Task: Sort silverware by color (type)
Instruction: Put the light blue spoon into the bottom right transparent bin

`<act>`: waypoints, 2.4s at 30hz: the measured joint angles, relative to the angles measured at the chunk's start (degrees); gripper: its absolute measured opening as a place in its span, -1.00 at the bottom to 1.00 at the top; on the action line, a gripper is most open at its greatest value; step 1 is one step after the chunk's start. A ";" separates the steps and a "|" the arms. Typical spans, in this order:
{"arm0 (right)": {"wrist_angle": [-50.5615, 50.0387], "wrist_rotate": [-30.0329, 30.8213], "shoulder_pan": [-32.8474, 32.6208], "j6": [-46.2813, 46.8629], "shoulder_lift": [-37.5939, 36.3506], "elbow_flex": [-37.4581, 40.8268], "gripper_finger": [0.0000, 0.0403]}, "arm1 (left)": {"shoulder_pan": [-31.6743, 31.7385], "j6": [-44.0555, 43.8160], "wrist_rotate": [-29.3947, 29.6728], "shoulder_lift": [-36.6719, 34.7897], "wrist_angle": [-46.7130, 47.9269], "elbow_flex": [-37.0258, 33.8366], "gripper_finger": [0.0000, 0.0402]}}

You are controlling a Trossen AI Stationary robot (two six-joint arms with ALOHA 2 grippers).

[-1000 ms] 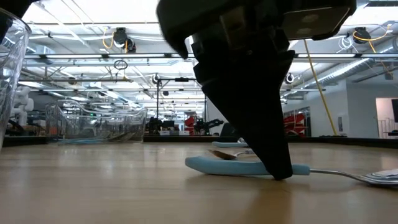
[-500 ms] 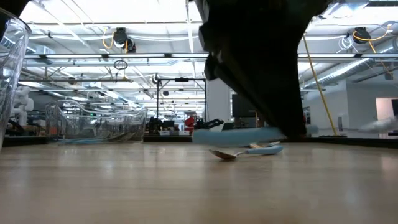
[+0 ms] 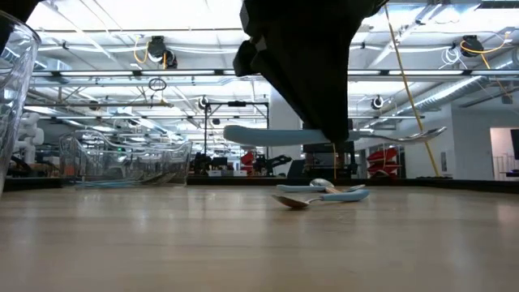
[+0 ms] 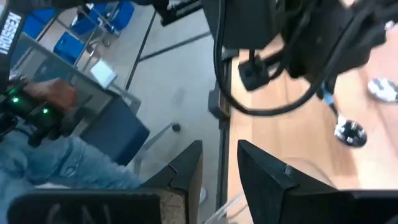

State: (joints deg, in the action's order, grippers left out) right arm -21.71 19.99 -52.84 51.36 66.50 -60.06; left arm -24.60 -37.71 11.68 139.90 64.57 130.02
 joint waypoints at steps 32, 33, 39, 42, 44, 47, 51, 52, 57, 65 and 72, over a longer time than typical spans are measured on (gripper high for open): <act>-10.41 7.87 0.22 -4.09 -8.71 -2.44 -0.51 | 0.55 -33.80 6.12 -2.14 -2.32 5.00 -0.93; -11.52 8.42 0.28 -4.09 -9.29 -2.44 -0.51 | 0.52 -34.78 6.47 -2.14 -3.24 5.00 -0.93; -16.73 8.48 0.26 -1.19 -11.10 -2.44 -0.51 | 0.59 -37.93 8.94 -2.12 -9.85 5.00 -0.93; -18.31 8.22 0.26 0.88 -11.59 -2.40 -0.51 | 0.59 -39.30 11.88 -2.12 -12.91 4.98 -0.93; -18.06 6.88 0.26 1.13 -11.85 -2.39 -0.51 | 0.59 -40.20 14.16 -2.12 -14.17 4.98 -0.93; -17.77 5.15 0.18 1.17 -12.25 -2.39 -0.51 | 0.63 -40.73 16.24 -2.12 -16.46 4.98 -0.93; -17.57 3.99 0.20 1.49 -12.87 -2.39 -0.51 | 0.87 -40.84 17.18 -2.12 -20.38 4.98 -0.93; -17.57 4.12 0.20 1.48 -12.87 -2.39 -0.51 | 0.97 -40.78 17.43 -2.12 -21.50 4.98 -0.93; -21.12 5.90 0.20 1.55 -12.83 -2.39 -0.51 | 1.57 -40.86 20.74 -2.10 -25.49 4.98 -0.93; -28.79 10.34 -0.94 5.17 -12.81 -2.37 -0.51 | 3.19 -42.01 26.45 -2.08 -31.64 4.98 -0.93; -28.91 21.69 -3.19 8.92 -12.44 -2.37 -0.51 | 4.25 -41.94 32.73 -2.05 -37.64 4.98 -0.93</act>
State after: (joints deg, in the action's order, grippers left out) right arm -50.62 41.68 -56.03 60.28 54.06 -62.43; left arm -20.35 -79.65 44.41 137.84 26.94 135.00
